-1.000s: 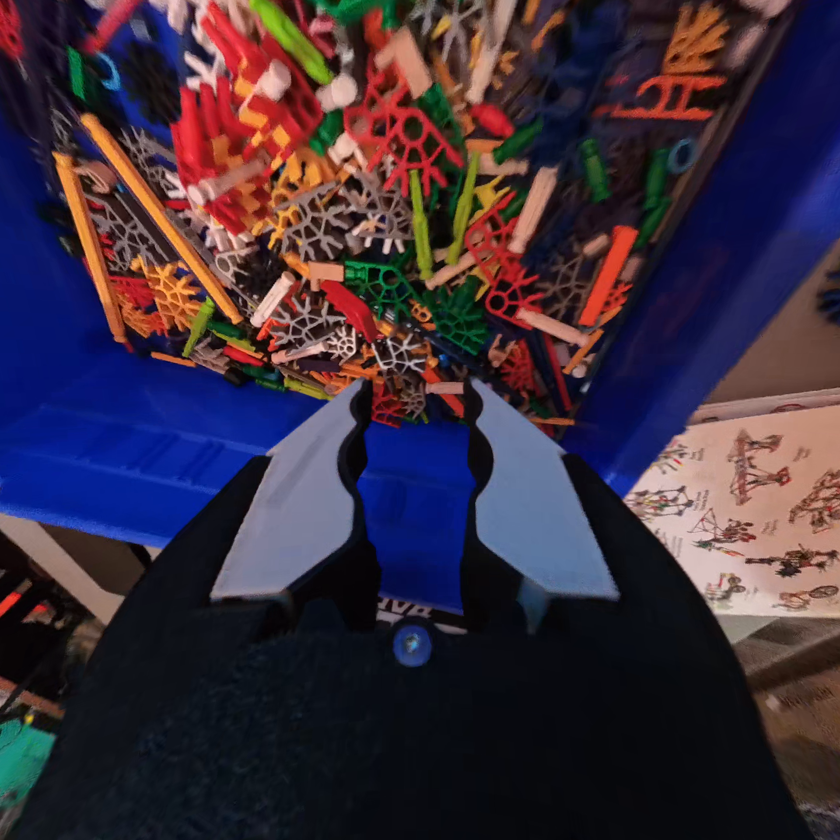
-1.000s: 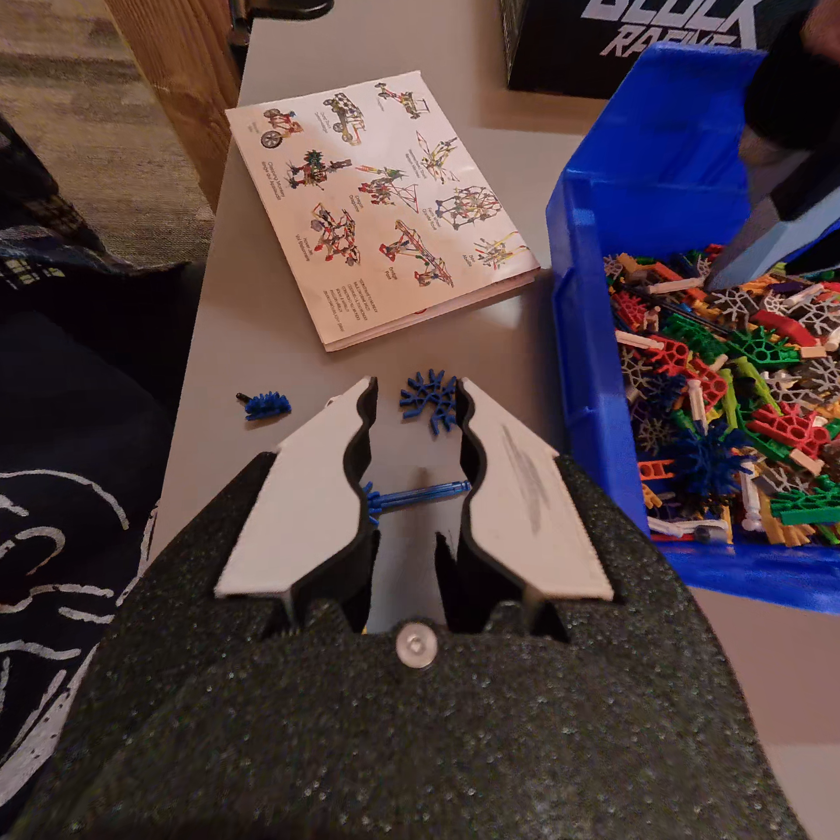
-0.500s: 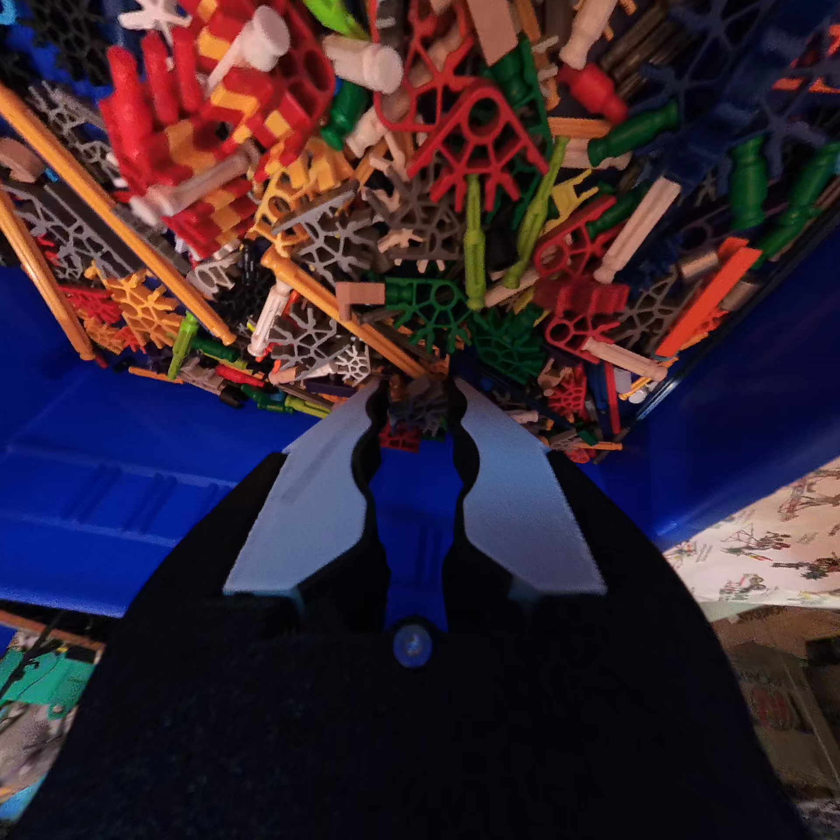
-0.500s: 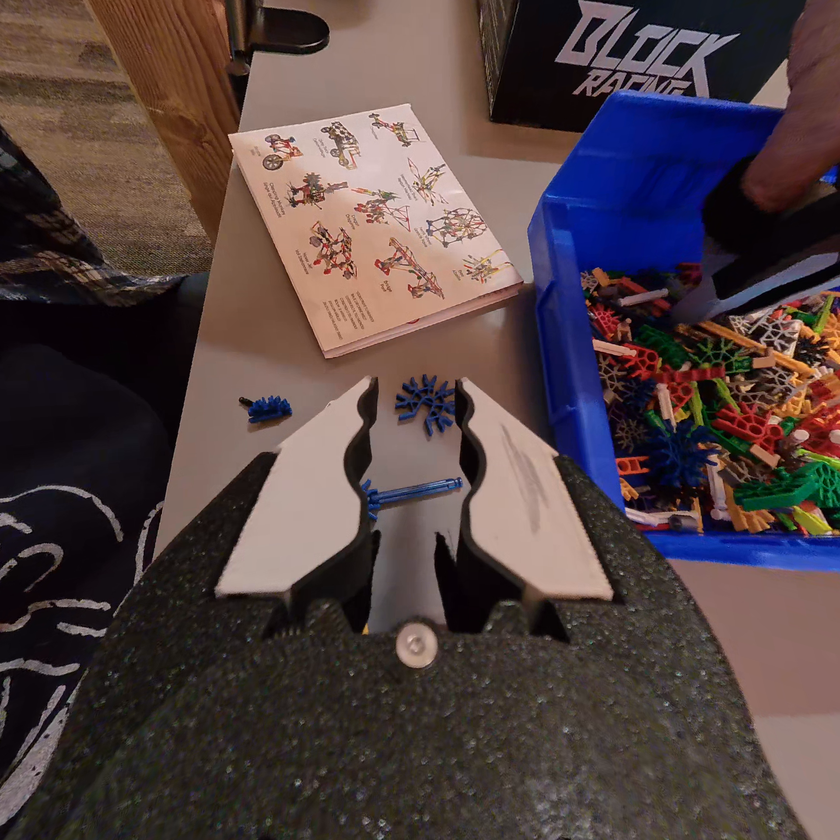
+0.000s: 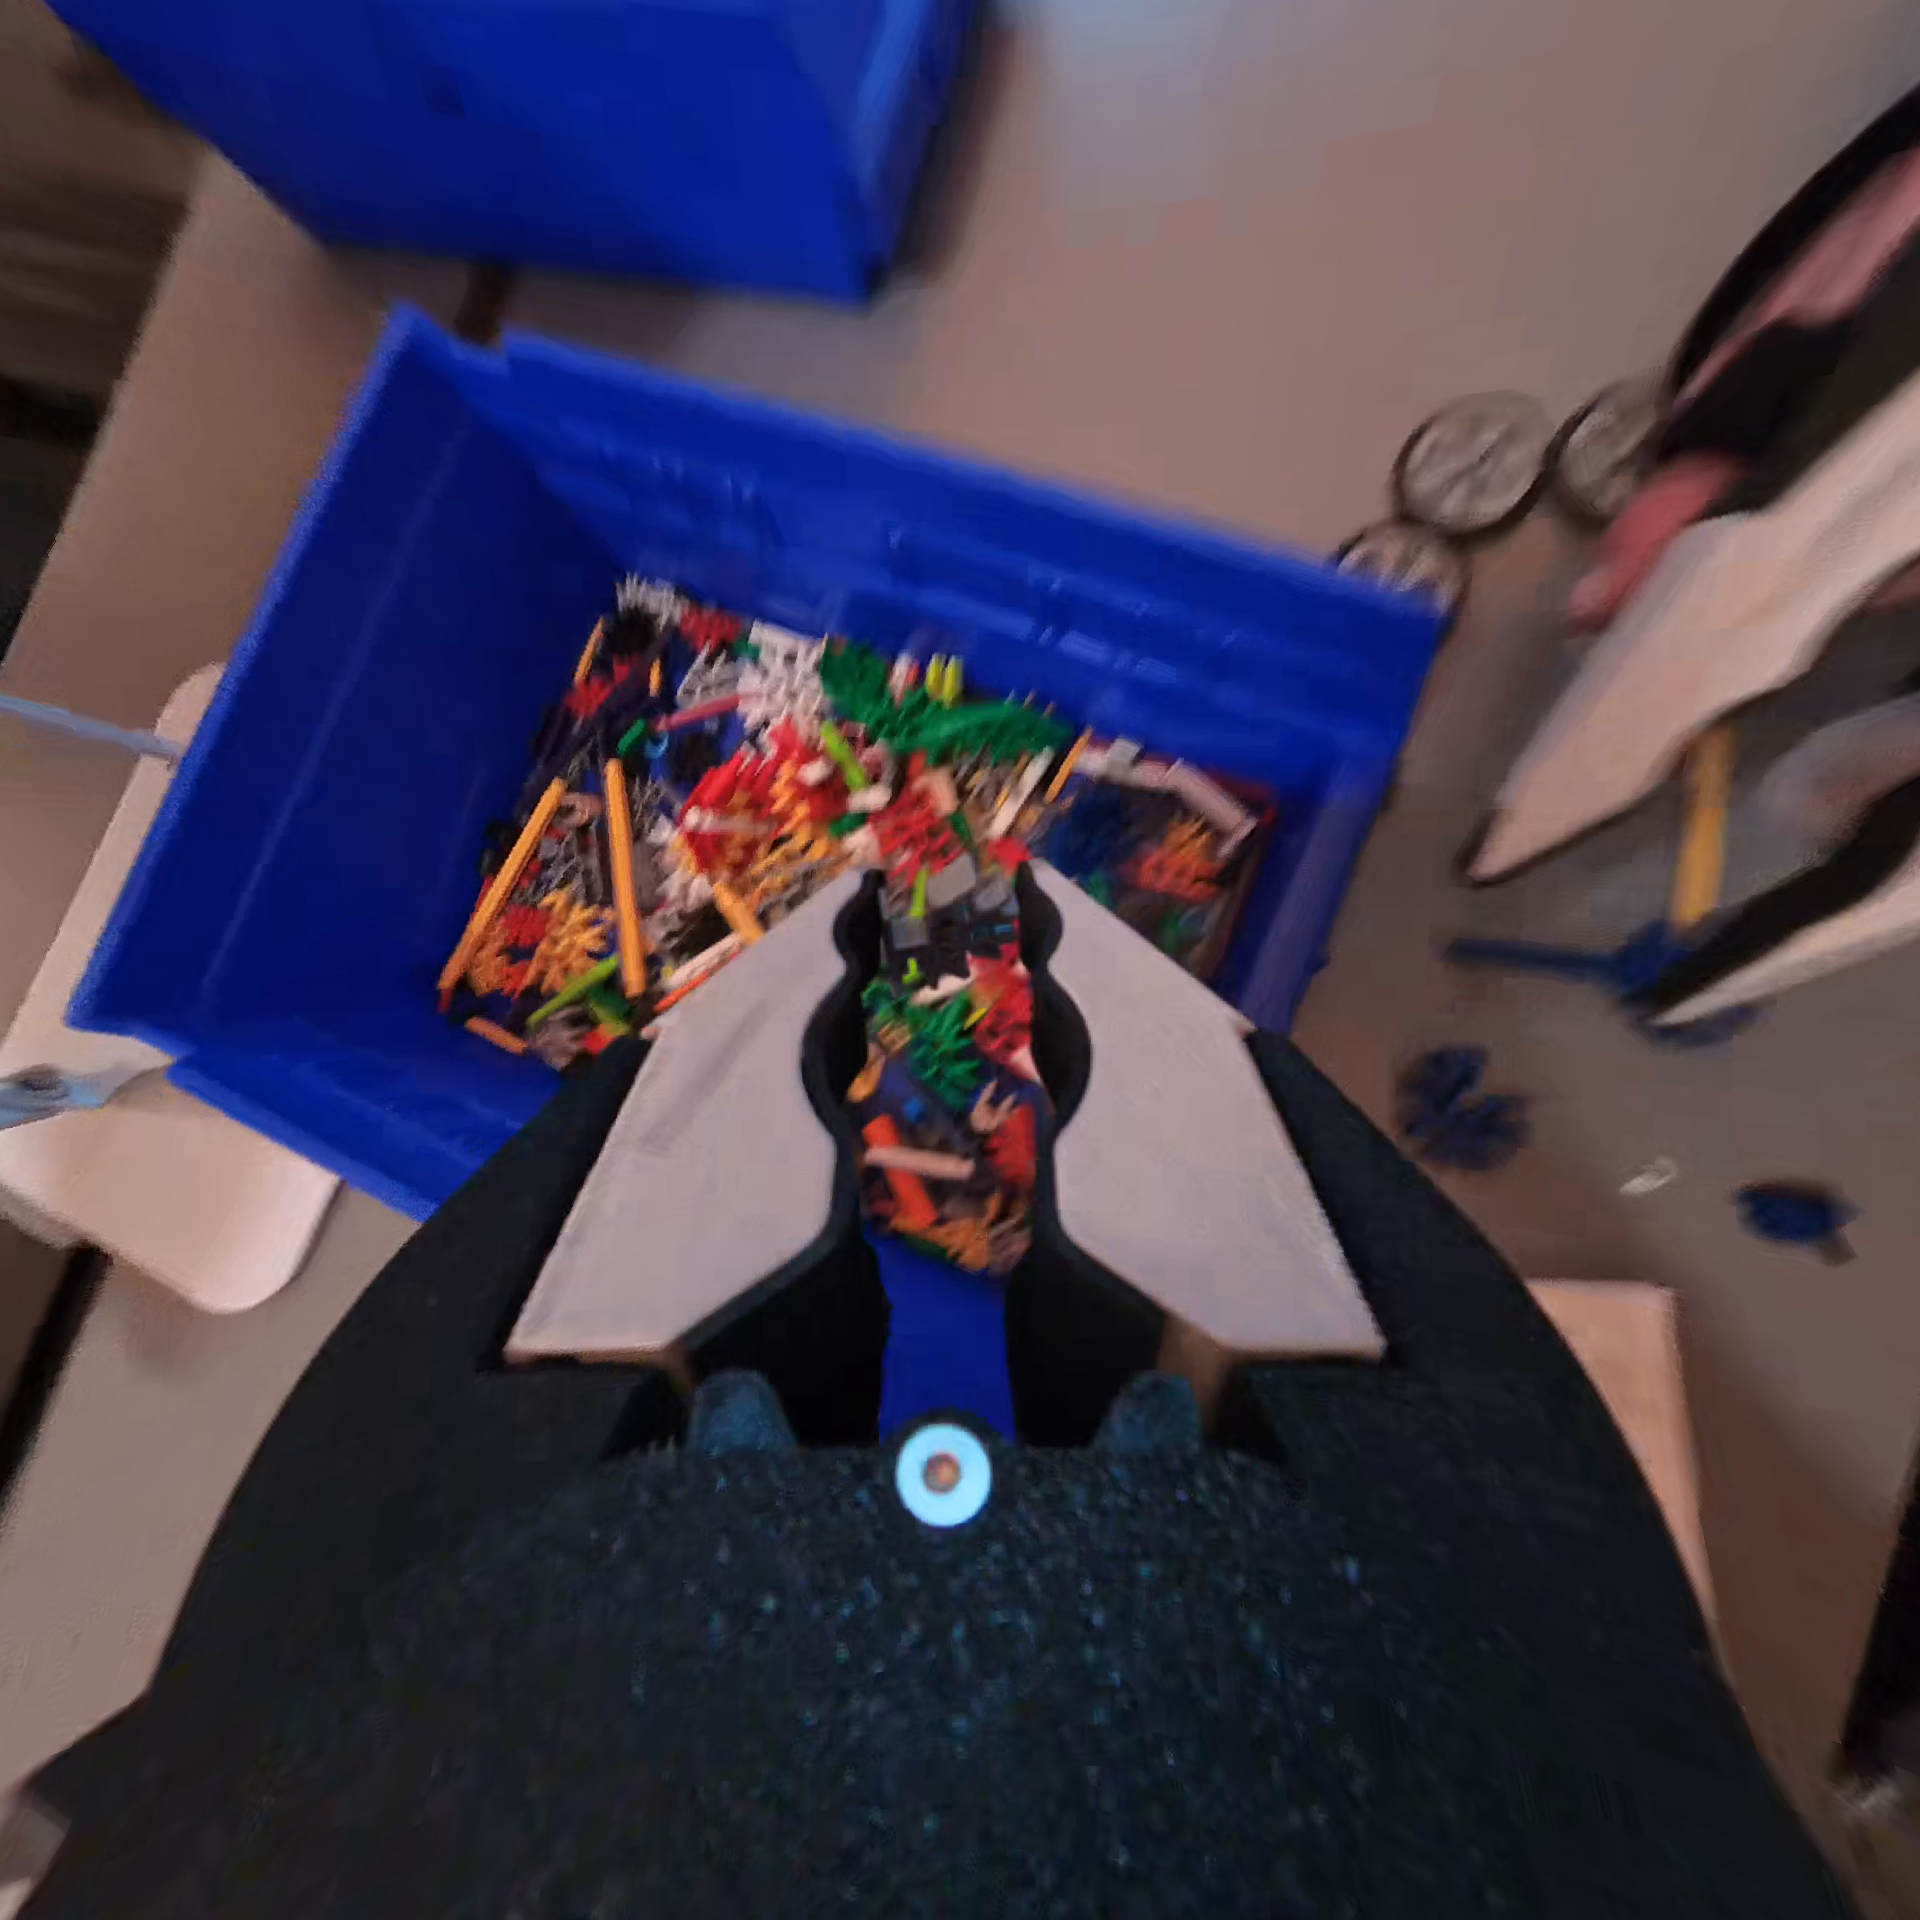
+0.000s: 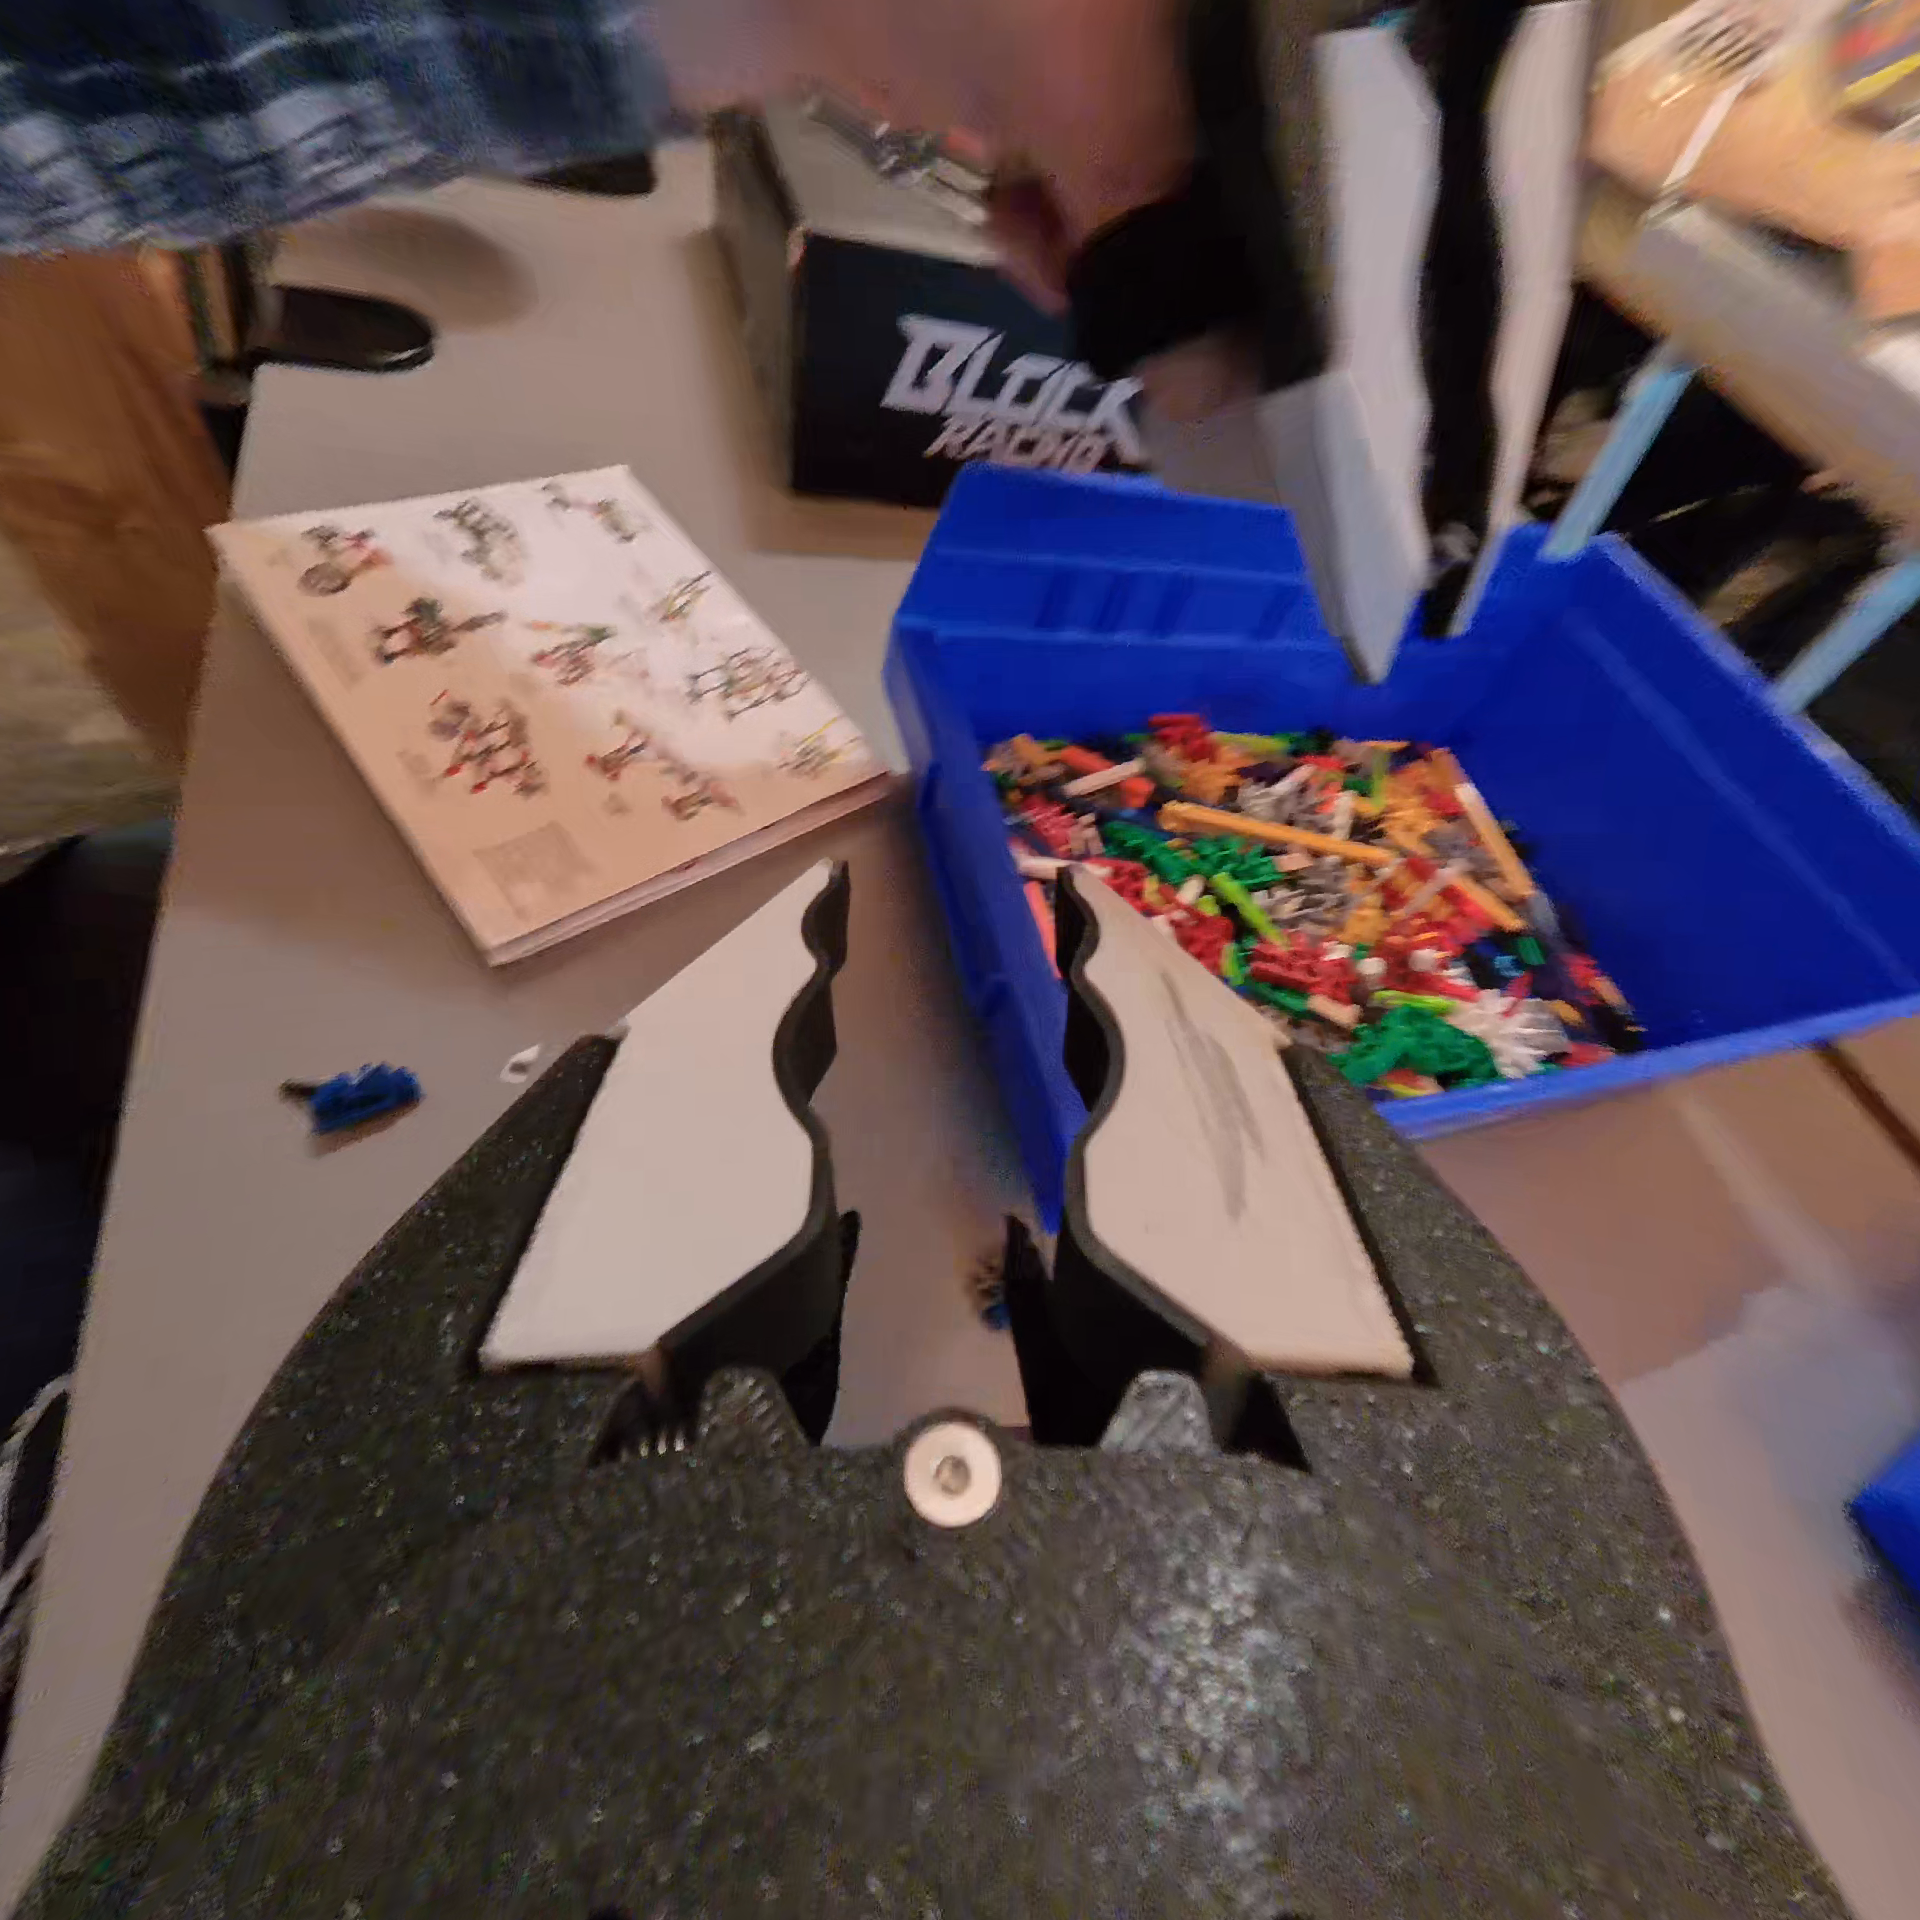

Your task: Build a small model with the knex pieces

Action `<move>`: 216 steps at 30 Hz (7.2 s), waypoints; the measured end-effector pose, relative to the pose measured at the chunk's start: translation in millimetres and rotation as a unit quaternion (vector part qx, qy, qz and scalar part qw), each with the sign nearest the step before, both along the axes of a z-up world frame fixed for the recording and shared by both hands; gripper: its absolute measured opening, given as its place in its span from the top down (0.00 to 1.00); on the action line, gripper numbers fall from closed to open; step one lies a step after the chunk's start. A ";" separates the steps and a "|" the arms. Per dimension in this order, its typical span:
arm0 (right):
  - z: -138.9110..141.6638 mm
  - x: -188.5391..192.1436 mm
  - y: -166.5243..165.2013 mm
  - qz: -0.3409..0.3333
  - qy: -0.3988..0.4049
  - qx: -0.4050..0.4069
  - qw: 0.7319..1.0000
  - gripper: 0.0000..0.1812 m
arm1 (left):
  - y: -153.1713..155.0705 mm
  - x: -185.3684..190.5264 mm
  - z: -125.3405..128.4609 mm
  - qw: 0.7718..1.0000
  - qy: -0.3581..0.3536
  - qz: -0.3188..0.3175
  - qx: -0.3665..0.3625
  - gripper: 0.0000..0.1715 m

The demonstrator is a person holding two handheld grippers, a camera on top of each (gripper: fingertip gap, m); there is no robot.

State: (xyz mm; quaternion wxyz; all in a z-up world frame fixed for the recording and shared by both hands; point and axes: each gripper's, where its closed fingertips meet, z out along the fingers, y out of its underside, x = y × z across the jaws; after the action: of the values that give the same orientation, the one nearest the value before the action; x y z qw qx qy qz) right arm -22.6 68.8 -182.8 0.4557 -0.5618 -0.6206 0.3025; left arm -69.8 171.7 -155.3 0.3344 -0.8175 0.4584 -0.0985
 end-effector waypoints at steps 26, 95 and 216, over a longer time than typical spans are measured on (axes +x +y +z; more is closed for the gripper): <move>80.0 19.6 8.6 -0.112 0.187 0.230 0.948 0.98 | -94.2 91.8 69.1 0.769 -0.633 0.032 -0.082 0.86; -0.9 12.6 -24.8 0.070 0.046 -0.007 0.996 0.97 | -130.2 47.5 -33.0 0.996 -0.072 -0.036 0.038 0.80; -11.2 24.0 -16.2 0.050 -0.008 -0.116 0.992 0.97 | -125.1 68.6 -30.6 0.987 -0.055 -0.030 0.145 0.88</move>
State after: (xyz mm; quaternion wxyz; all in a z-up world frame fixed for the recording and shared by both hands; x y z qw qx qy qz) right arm 1.4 52.6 -194.1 0.3666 -0.5813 -0.6125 0.3905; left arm -1.2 46.7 -185.9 0.4713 -0.7394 0.4730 -0.0860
